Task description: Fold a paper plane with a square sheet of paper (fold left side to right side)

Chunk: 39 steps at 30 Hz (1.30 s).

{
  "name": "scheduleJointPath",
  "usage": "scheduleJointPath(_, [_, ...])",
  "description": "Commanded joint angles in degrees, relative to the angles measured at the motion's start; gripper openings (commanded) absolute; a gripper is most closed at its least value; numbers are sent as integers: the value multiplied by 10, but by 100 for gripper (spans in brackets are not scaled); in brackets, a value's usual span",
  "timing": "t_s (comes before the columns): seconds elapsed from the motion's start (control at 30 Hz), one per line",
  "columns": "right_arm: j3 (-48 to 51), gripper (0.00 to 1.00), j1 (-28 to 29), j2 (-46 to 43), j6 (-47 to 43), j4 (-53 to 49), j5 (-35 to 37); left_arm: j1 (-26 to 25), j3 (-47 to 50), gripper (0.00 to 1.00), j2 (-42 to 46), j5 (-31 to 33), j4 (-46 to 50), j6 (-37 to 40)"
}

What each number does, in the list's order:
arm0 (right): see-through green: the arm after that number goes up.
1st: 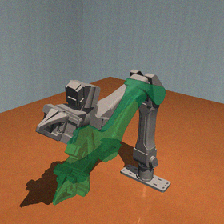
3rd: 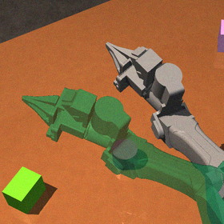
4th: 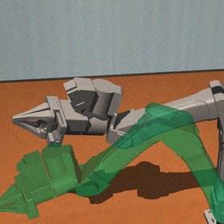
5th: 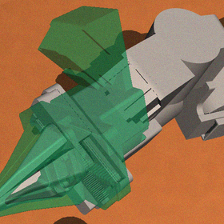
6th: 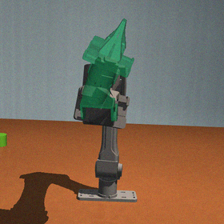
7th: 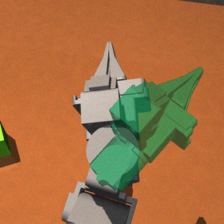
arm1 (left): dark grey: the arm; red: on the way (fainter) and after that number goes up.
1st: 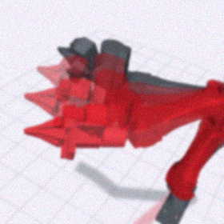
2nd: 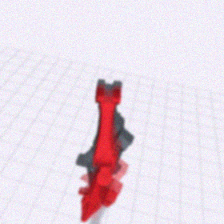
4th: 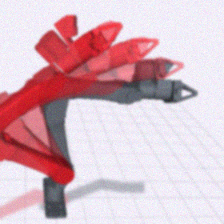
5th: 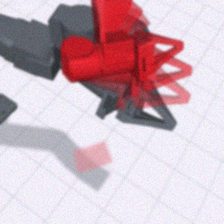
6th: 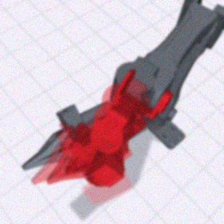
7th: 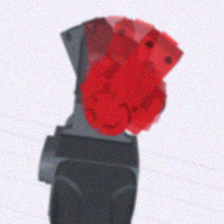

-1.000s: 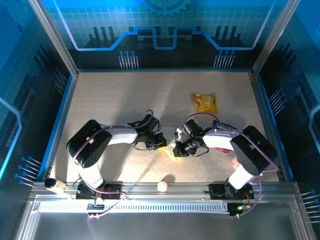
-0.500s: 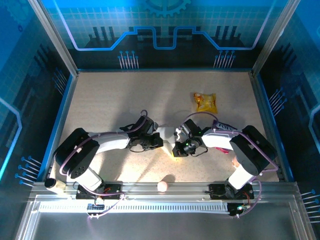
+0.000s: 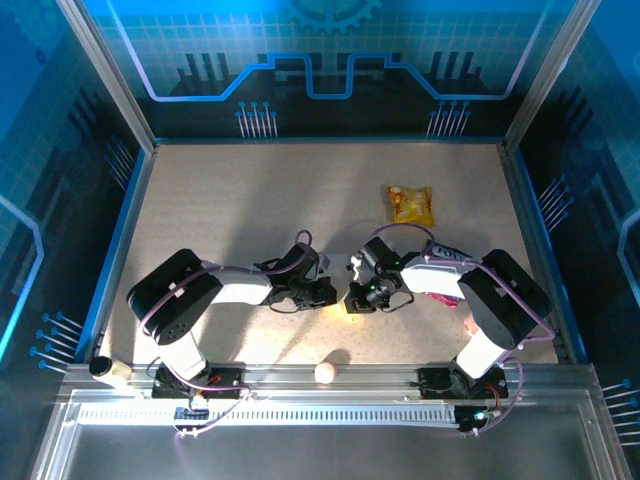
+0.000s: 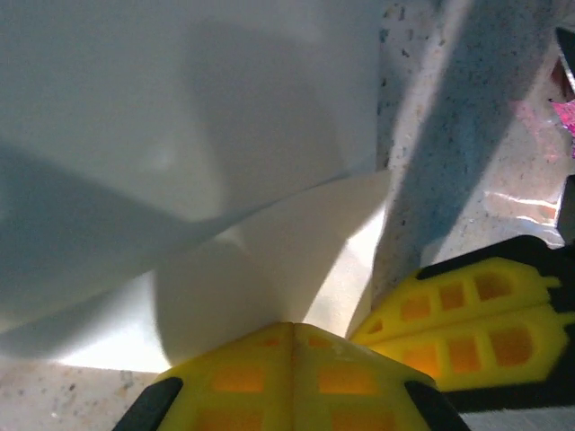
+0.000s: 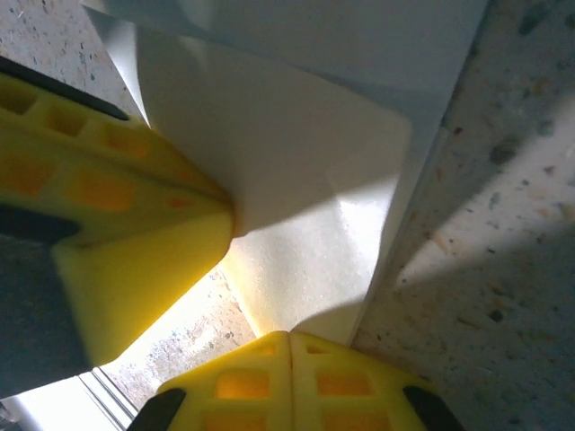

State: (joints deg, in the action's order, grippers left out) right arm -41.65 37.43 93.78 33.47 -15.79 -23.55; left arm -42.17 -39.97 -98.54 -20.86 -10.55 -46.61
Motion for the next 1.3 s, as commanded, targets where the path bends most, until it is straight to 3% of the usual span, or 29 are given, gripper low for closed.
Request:
scheduleJointPath(0.0, [31,0,8,47,4,-84,125,-3,-7,8,-13,10,-21,-1])
scheduleJointPath(0.77, [18,0,10,64,-1,-129,167,4,-16,3,5,116,106,22])
scheduleJointPath(1.07, [20,0,10,59,2,-129,168,44,19,4,15,114,61,28])
scheduleJointPath(1.27, [23,0,9,55,3,-128,165,97,38,4,24,116,48,62])
